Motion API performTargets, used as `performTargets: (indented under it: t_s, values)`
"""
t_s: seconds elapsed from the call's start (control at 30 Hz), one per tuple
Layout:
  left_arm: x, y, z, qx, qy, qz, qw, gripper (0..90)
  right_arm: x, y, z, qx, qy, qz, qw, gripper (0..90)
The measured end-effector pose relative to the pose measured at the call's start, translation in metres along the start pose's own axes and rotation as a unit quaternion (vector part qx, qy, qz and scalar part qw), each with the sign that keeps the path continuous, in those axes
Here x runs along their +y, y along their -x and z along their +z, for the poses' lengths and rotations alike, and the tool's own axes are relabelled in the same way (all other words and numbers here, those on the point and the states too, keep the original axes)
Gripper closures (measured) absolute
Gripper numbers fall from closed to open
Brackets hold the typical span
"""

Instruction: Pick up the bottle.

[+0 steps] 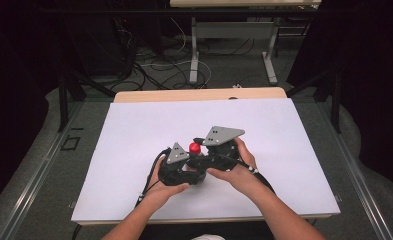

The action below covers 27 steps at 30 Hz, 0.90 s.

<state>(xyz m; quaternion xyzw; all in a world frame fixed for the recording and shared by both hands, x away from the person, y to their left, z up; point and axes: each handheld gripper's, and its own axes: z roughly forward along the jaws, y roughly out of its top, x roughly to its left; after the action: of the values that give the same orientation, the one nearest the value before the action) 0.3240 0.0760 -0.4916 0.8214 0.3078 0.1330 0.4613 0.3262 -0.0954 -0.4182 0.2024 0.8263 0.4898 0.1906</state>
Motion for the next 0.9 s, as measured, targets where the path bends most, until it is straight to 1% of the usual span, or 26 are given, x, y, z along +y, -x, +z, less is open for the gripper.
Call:
performTargets:
  t_s: [0.07,0.1,0.17,0.2,0.23,0.27,0.3,0.33,0.37,0.4,0.43,0.47,0.5,0.53,0.57,0.6,0.63,0.67,0.8,0.83,0.87,0.9]
  values:
    - [0.000,0.000,0.001,0.000,0.003,0.003,1.0000,30.0,0.000,-0.001,0.001,-0.006,0.001,-0.010,0.9999,52.4]
    - [0.000,0.000,0.001,0.000,0.003,0.004,1.0000,30.0,0.000,-0.001,0.003,-0.002,-0.002,-0.006,1.0000,53.8]
    - [0.000,0.001,0.001,0.002,0.001,0.005,1.0000,30.0,0.000,0.001,0.004,-0.002,0.003,-0.010,0.9999,54.7]
    - [0.000,0.002,0.002,0.001,0.003,0.007,1.0000,30.0,0.001,0.002,0.006,0.004,0.003,-0.010,0.9999,56.7]
    - [0.000,0.002,0.002,0.000,0.000,0.009,1.0000,30.0,0.001,0.002,0.006,0.004,0.003,-0.010,0.9999,56.7]
    - [0.000,0.003,0.002,0.000,0.002,0.009,1.0000,30.0,0.001,0.003,0.008,0.006,0.005,-0.005,1.0000,59.9]
    - [0.001,0.002,0.001,-0.006,-0.006,0.011,0.9999,30.0,0.001,0.003,0.008,0.006,0.005,-0.005,1.0000,59.9]
    - [0.000,0.002,0.002,-0.005,-0.001,0.009,0.9999,30.0,0.001,0.005,0.009,0.012,0.002,-0.004,0.9999,60.3]
    - [-0.001,0.003,0.002,-0.007,-0.005,0.007,0.9999,30.0,0.001,0.005,0.009,0.012,0.002,-0.004,0.9999,60.3]
    - [-0.001,0.003,0.002,-0.006,-0.005,0.005,1.0000,30.0,0.002,0.007,0.009,0.019,-0.003,-0.006,0.9998,60.5]
    - [-0.001,0.003,0.002,-0.005,-0.006,0.004,1.0000,30.1,0.002,0.011,0.009,0.032,-0.003,-0.010,0.9994,60.7]
    - [-0.001,0.003,0.002,-0.006,-0.007,0.006,0.9999,30.1,0.002,0.011,0.009,0.032,-0.003,-0.010,0.9994,60.7]
    - [-0.001,0.002,0.002,-0.005,-0.004,0.010,0.9999,30.0,0.002,0.014,0.009,0.042,-0.006,-0.010,0.9990,60.8]
    - [0.000,0.003,0.003,-0.005,-0.002,0.011,0.9999,30.0,0.003,0.016,0.009,0.048,-0.005,0.002,0.9988,60.9]
    - [0.000,0.002,0.002,-0.009,-0.005,0.011,0.9999,30.0,0.004,0.019,0.008,0.062,-0.011,0.006,0.9980,60.9]
    - [0.000,0.003,0.002,-0.005,-0.003,0.012,0.9999,30.0,0.004,0.019,0.008,0.062,-0.011,0.006,0.9980,61.0]
    - [0.001,0.003,0.001,-0.006,-0.002,0.012,0.9999,30.0,0.004,0.021,0.007,0.065,-0.011,0.004,0.9978,61.0]
    - [0.001,0.003,0.001,-0.009,0.002,0.011,0.9999,30.0,0.004,0.021,0.007,0.067,-0.010,0.008,0.9977,61.0]
    - [0.001,0.003,0.001,-0.006,0.000,0.012,0.9999,30.0,0.005,0.022,0.007,0.075,-0.009,0.002,0.9972,60.9]
    - [0.001,0.003,0.001,-0.004,-0.003,0.013,0.9999,30.0,0.005,0.022,0.007,0.072,-0.007,0.002,0.9973,60.7]
    - [0.000,0.002,0.001,-0.004,-0.004,0.013,0.9999,30.0,0.004,0.021,0.007,0.071,-0.013,0.001,0.9974,60.3]
    - [0.000,0.002,0.001,-0.008,-0.008,0.011,0.9999,30.0,0.005,0.020,0.007,0.067,-0.014,0.004,0.9976,58.9]
